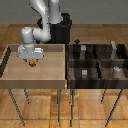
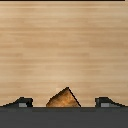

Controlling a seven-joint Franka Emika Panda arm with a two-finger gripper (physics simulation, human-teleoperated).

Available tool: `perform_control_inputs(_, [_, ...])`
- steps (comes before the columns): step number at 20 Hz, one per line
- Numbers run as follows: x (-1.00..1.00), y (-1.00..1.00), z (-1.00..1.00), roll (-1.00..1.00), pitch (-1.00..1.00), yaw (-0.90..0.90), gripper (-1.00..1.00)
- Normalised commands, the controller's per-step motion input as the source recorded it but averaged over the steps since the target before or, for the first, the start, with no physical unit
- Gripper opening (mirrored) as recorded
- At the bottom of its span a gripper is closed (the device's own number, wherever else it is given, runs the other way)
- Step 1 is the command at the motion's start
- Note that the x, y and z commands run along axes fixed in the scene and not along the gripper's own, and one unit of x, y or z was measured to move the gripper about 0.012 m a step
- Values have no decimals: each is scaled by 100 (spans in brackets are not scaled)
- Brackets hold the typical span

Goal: Place the loaf of bread into the appropriate compartment.

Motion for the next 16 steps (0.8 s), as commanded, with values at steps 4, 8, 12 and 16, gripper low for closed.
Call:
perform_control_inputs(4, [-30,0,-25,0,0,0,100])
perform_control_inputs(8, [-25,-25,0,0,0,0,100])
perform_control_inputs(12, [0,0,-75,0,0,0,100])
perform_control_inputs(16, [25,0,-25,0,0,0,100])
